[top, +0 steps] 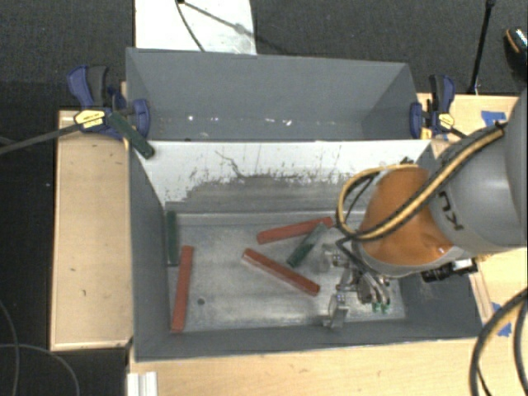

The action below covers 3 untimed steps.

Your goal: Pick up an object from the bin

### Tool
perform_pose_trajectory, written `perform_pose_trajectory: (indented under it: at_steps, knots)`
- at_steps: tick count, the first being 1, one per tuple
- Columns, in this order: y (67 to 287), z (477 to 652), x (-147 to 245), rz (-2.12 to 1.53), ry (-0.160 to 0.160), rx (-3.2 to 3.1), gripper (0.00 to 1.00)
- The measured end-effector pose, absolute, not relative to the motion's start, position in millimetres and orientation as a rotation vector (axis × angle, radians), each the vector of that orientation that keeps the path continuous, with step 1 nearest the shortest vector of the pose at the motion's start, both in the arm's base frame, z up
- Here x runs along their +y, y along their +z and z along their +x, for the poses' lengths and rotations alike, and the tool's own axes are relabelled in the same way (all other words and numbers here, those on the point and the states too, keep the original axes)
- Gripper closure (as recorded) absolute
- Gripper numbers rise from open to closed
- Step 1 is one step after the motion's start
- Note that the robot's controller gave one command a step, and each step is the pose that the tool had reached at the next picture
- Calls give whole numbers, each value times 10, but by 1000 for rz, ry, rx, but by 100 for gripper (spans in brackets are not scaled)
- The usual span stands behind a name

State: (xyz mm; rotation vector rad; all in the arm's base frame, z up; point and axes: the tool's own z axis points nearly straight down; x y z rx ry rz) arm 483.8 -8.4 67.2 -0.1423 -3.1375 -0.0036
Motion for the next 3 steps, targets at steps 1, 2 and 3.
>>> perform_pose_trajectory:
  at_steps: [1,2,3]
  knots:
    - [706,5330,235,-283,-4,-3133,0]
    - [1752,5389,212,-314,-3,-3136,0]
    - [678,5423,387,-350,1,-3117,0]
